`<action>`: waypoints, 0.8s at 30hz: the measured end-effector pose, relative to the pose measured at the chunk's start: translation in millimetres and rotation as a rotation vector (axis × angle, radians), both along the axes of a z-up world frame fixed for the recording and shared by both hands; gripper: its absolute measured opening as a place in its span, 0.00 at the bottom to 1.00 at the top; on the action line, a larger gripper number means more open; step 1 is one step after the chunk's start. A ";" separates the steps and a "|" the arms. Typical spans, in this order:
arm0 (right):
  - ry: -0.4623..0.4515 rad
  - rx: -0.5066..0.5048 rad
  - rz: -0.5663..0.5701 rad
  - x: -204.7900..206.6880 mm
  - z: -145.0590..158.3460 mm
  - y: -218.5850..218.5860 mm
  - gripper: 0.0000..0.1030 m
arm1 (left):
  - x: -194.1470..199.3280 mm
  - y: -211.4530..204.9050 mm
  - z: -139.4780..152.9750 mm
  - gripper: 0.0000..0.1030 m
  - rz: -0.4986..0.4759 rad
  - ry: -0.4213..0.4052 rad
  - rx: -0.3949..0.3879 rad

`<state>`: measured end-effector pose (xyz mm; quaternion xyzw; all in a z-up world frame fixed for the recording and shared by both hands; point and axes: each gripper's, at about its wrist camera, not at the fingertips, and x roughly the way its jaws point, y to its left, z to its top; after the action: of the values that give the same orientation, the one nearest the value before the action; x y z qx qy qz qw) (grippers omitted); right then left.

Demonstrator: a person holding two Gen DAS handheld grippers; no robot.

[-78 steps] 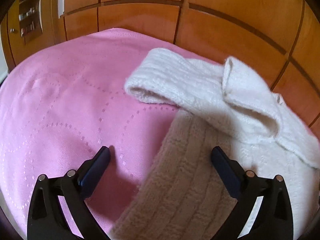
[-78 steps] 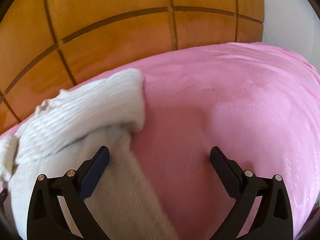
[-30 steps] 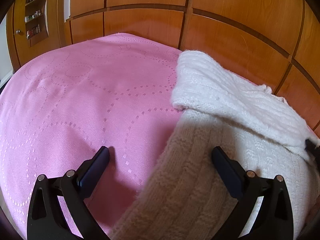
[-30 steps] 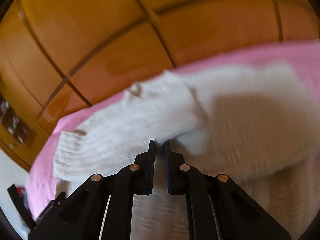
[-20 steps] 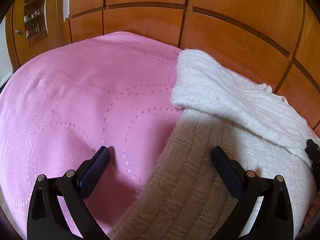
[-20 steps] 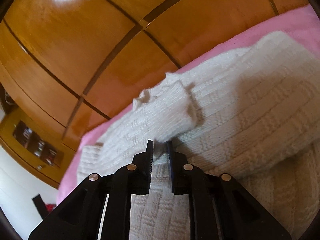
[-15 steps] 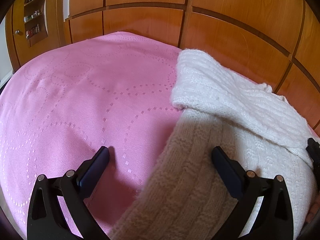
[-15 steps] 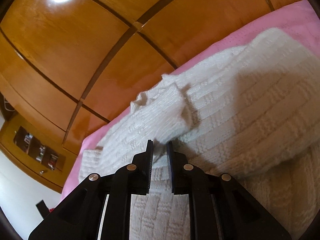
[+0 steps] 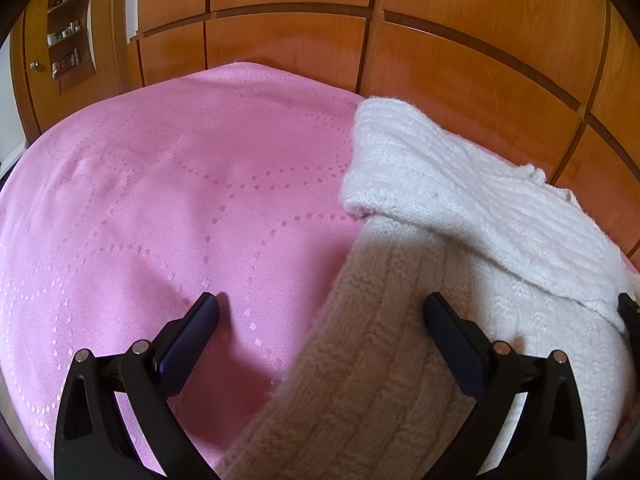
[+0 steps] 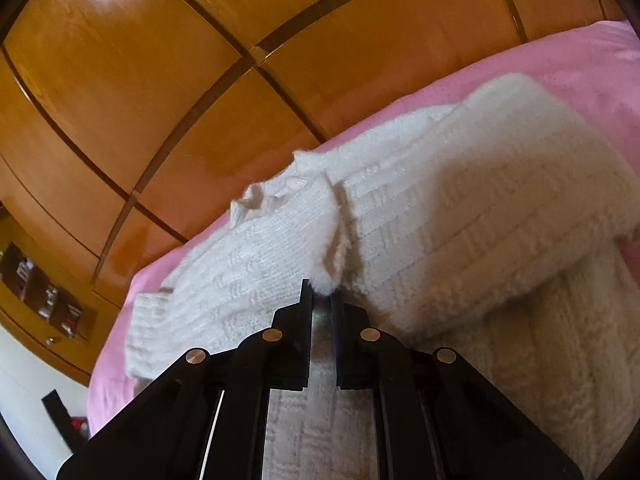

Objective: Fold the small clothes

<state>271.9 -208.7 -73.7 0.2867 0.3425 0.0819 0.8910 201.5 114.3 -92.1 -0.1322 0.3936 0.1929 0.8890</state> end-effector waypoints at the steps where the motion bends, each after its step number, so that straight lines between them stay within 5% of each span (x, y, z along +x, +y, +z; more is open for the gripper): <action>1: -0.001 -0.015 0.000 0.5 0.2 1.2 0.07 | 0.6 -0.6 1.6 0.98 0.000 0.007 0.002; 8: -0.014 -0.028 -0.002 1.0 -1.2 1.6 0.07 | 8.9 2.7 40.5 0.98 0.014 -0.133 -0.049; 12: -0.016 -0.026 -0.002 -0.2 -1.4 1.4 0.07 | 55.8 -3.4 45.3 0.98 -0.025 -0.056 0.016; 16: -0.017 -0.025 -0.002 -0.6 -1.8 1.1 0.07 | 92.8 7.7 19.8 0.98 -0.011 0.090 0.146; 19: -0.016 -0.030 -0.001 0.1 -2.3 1.7 0.07 | 95.9 32.7 1.5 0.98 -0.036 0.087 -0.009; 24: -0.014 -0.031 -0.001 1.6 -2.2 2.0 0.07 | 90.3 35.4 2.5 0.98 -0.031 0.063 -0.019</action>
<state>273.5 -206.7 -75.9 0.2725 0.3375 0.0783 0.8976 291.9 149.8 -89.6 -0.1282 0.4251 0.1795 0.8778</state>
